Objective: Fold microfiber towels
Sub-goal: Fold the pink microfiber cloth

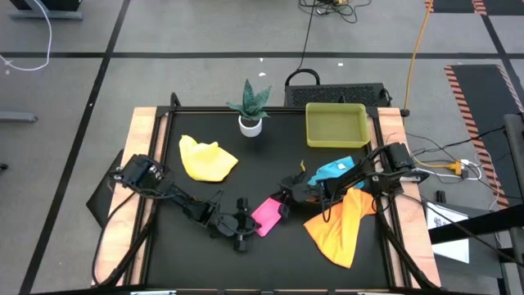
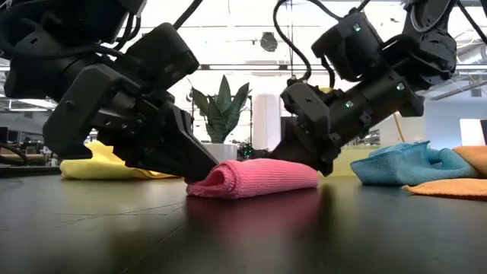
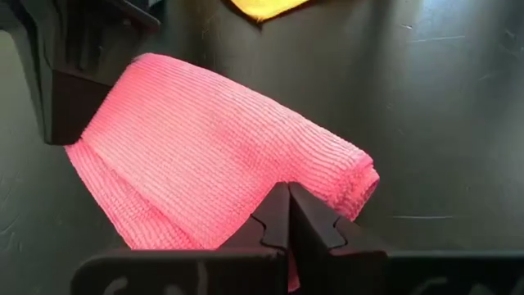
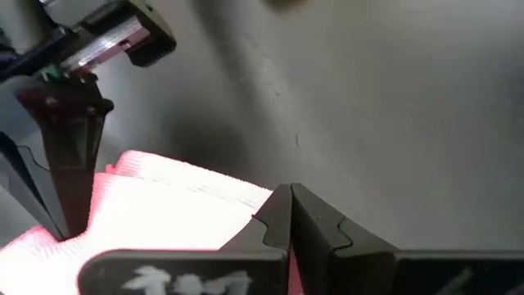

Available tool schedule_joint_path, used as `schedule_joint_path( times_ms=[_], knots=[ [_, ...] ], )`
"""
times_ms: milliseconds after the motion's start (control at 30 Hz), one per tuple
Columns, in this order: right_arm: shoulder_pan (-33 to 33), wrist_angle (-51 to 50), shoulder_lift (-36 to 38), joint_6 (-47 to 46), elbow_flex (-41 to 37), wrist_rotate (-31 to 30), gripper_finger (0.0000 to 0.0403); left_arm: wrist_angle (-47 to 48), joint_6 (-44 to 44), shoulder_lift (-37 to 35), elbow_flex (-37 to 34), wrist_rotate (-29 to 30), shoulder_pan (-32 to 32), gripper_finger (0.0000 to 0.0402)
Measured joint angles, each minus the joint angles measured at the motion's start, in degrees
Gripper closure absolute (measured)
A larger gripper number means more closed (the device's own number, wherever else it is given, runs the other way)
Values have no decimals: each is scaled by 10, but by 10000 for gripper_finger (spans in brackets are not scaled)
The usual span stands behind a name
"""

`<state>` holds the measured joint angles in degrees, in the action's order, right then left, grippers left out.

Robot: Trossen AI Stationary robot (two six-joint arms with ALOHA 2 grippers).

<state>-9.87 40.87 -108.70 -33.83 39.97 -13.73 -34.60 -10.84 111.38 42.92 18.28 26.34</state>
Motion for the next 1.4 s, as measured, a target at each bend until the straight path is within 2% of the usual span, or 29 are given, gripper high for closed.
schedule_joint_path(
  times_ms=[333,467,800,1033,1233,1400],
  knots=[
    [-33,-3,68,48,-1,-30,403,32,13,-65,-1,-4,20,398],
    [-59,-14,71,42,-1,-24,403,-7,14,-80,0,-4,26,394],
    [-62,-40,19,-6,0,-27,403,7,-23,-2,-1,-10,5,395],
    [-83,-67,19,-28,1,-33,403,42,11,-2,2,-7,6,392],
    [-106,-67,26,-22,0,-30,403,99,76,-38,0,-9,8,398],
    [-115,-64,66,48,-1,-23,403,117,88,-105,-2,-33,25,389]
  ],
)
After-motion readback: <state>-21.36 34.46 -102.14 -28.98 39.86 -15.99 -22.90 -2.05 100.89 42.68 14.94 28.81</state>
